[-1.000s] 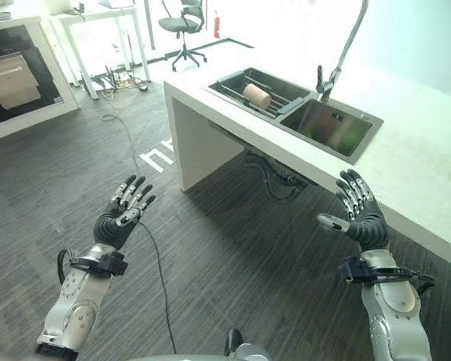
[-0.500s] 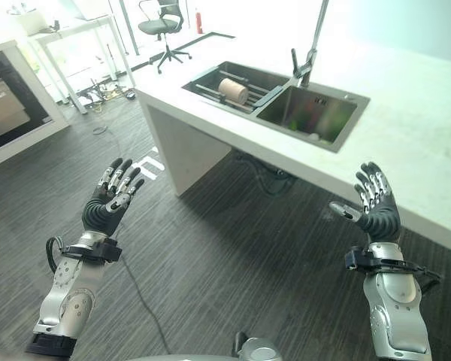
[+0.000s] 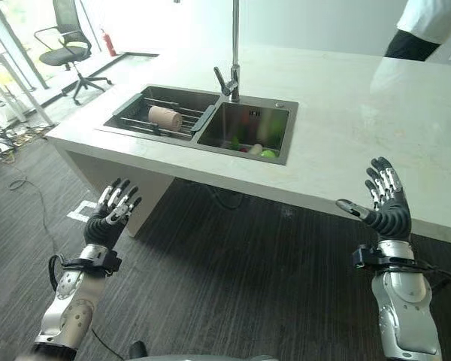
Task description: Place the dishes in the dishwasher.
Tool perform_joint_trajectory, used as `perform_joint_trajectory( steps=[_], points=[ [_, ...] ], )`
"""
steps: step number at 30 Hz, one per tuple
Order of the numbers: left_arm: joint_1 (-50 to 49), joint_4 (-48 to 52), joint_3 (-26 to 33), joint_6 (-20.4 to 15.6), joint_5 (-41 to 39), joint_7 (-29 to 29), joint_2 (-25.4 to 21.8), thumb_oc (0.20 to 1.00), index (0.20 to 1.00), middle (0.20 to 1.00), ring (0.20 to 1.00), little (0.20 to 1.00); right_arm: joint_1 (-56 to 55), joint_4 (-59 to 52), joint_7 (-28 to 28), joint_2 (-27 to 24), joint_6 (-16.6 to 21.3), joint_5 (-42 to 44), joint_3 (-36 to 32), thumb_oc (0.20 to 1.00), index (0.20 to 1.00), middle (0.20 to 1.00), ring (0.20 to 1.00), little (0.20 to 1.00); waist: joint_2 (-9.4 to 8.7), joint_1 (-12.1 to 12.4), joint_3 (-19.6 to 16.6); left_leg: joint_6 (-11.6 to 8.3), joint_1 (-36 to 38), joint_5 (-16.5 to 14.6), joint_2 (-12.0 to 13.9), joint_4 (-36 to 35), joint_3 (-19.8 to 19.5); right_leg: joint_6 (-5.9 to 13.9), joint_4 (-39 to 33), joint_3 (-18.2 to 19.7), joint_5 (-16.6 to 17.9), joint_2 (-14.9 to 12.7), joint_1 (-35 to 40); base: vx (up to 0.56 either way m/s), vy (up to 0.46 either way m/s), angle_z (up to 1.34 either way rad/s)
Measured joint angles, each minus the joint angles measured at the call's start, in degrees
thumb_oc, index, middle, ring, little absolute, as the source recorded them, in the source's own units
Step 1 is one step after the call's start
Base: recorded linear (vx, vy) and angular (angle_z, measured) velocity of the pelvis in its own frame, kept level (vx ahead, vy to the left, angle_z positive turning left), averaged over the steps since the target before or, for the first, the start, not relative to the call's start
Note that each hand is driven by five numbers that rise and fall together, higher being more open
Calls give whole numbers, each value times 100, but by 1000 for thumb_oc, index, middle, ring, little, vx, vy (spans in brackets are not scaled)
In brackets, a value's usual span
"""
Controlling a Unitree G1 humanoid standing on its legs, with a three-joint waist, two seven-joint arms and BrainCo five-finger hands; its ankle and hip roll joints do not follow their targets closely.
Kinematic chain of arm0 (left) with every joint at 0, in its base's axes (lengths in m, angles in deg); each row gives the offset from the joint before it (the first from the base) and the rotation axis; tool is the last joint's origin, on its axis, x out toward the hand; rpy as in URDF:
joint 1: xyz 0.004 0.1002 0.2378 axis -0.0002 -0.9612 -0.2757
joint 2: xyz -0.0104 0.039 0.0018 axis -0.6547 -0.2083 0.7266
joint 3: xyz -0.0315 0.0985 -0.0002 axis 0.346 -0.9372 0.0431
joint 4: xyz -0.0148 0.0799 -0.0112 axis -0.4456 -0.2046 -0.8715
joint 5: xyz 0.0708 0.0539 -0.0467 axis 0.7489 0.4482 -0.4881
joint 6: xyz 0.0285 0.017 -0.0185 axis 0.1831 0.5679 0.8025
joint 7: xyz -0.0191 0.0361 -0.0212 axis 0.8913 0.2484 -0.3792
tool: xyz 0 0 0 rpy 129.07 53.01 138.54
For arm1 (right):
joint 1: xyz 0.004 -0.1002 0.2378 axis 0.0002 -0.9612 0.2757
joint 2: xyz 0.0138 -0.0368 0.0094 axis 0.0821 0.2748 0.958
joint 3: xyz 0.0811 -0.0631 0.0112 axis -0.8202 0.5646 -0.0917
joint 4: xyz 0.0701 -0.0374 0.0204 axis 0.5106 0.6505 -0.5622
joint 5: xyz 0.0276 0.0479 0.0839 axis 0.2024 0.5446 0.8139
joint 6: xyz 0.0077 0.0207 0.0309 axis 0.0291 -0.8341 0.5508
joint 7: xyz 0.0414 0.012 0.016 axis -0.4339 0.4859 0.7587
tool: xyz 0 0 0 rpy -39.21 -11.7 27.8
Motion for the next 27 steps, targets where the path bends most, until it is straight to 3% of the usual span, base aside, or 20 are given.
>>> perform_joint_trajectory(
  steps=[1,2,3,5,7,8,9,10,11,12,13,14,15,16,17,18,20,23,26,27],
  points=[
    [14,11,34,-22,-45,-54,21,1000,1000,1000,1000,1000,7,-26,9,-117,-55,65,-102,1000,1000,1000,1000,1000,99,-30,-19,154,288,-94,-254,6,1,154,24,44,-28,-179,4,404,625,-85],
    [31,24,99,-48,-148,-138,-44,1000,1000,1000,1000,1000,46,-108,57,-66,-89,175,-121,1000,1000,1000,1000,1000,123,30,-34,152,616,19,-626,26,-177,325,321,135,-113,-462,-12,342,527,-97],
    [20,34,175,-71,-162,-143,-36,1000,1000,1000,1000,1000,-38,-210,63,75,-93,227,-11,1000,1000,1000,1000,1000,-51,26,-67,449,762,140,-1073,-1,-203,448,720,-47,-23,-825,-164,338,542,-70],
    [321,13,43,-76,-161,-167,-59,1000,1000,1000,1000,1000,-146,-355,33,238,-86,273,6,1000,1000,1000,1000,1000,-207,-28,-112,723,754,-36,-1525,-2,-179,616,1028,-464,470,-1271,-296,307,484,14],
    [727,48,-88,-79,-155,-285,-57,1000,1000,1000,1000,1000,-200,-558,58,538,-77,262,105,1000,1000,1000,1000,1000,-170,-5,-134,1210,635,-120,-1879,2,-370,910,2415,-415,890,-1631,-1216,271,397,56],
    [718,44,-42,-84,-155,-293,-60,1000,1000,1000,1000,1000,-270,-560,82,611,-79,252,138,1000,1000,1000,1000,1000,-134,16,-158,1388,634,-161,-1952,34,-352,989,2740,-361,621,-1557,-1512,308,462,42],
    [691,54,12,-77,-153,-288,-102,1000,1000,1000,1000,1000,-342,-589,111,611,-80,246,122,1000,1000,1000,1000,1000,-154,70,-186,1439,653,-148,-2042,39,-331,1000,2905,-387,626,-1449,-1728,251,384,21],
    [655,99,63,-56,-138,-268,-168,1000,1000,1000,1000,1000,-464,-702,137,629,-76,244,70,1000,1000,1000,1000,1000,-202,157,-228,1491,680,-192,-2210,41,-271,802,3030,-716,1066,-1475,-1992,216,299,-21],
    [541,177,98,-49,-133,-250,-183,1000,1000,1000,1000,1000,-399,-678,172,734,-69,242,61,1000,1000,1000,1000,1000,-95,303,-238,1538,711,-262,-2198,40,-82,852,3110,-832,1408,-1545,-2151,188,210,-52],
    [485,205,138,-48,-132,-225,-207,1000,1000,1000,1000,1000,-237,-477,219,820,-73,206,114,1000,1000,1000,1000,1000,-42,337,-231,1557,745,-301,-2184,42,41,786,3183,-1152,1275,-1618,-2239,180,173,-72],
    [456,223,169,-46,-133,-194,-210,1000,1000,1000,1000,1000,-132,-314,239,809,-96,145,193,1000,1000,1000,1000,1000,-31,338,-235,1516,750,-325,-2131,42,138,682,2998,-1485,890,-1514,-2230,201,167,-62],
    [438,284,167,-37,-135,-144,-233,1000,1000,1000,1000,1000,-123,-323,259,802,-97,134,287,1000,1000,1000,1000,1000,-28,360,-229,1474,751,-348,-2054,42,257,647,2274,-1855,630,-1148,-2084,199,130,-45],
    [445,285,163,-28,-136,-140,-231,1000,1000,1000,1000,1000,-106,-340,273,797,-94,133,290,1000,1000,1000,1000,1000,-90,351,-248,1443,754,-367,-2068,42,269,637,1980,-1949,607,-989,-2031,214,117,-38],
    [447,316,115,-12,-138,-66,-227,1000,1000,1000,1000,1000,-69,-330,249,701,-96,135,306,1000,1000,1000,1000,1000,-203,331,-276,1361,782,-419,-2113,41,343,561,1082,-2124,645,-639,-1763,171,53,-21],
    [440,350,73,-10,-138,-16,-238,1000,1000,1000,1000,1000,-25,-317,241,618,-97,136,305,1000,1000,1000,1000,1000,-276,360,-291,1339,799,-434,-2176,41,410,411,553,-2251,763,-492,-1596,151,14,-29],
    [413,357,38,-7,-139,40,-247,1000,1000,1000,1000,1000,98,-278,239,546,-96,136,307,1000,1000,1000,1000,1000,-325,381,-294,1291,846,-467,-2266,40,477,180,181,-2251,972,-468,-1437,122,-11,-23],
    [334,387,12,-9,-139,98,-206,1000,1000,1000,1000,1000,185,-213,209,508,-101,136,314,1000,1000,1000,1000,1000,-386,398,-332,1229,866,-521,-2366,38,536,79,-364,-2183,1265,-475,-1153,91,-39,-19],
    [246,410,-87,39,-134,109,19,1000,1000,1000,1000,1000,231,-218,105,460,-154,117,540,1000,1000,1000,1000,1000,33,393,-193,1185,783,-512,-2160,35,605,24,-329,-2167,1271,-273,-1267,111,-127,-13],
    [253,468,-23,40,-136,98,8,1000,1000,1000,1000,1000,225,-89,104,468,-168,-28,662,1000,1000,1000,1000,1000,289,281,-100,1138,833,-506,-1926,37,802,221,63,-2241,982,-227,-1479,150,-242,-8],
    [248,468,16,43,-141,94,9,1000,1000,1000,1000,1000,171,10,103,469,-163,-77,659,1000,1000,1000,1000,1000,262,281,-92,1132,903,-504,-1880,34,880,195,129,-2351,831,-233,-1457,173,-315,-7]
  ],
)
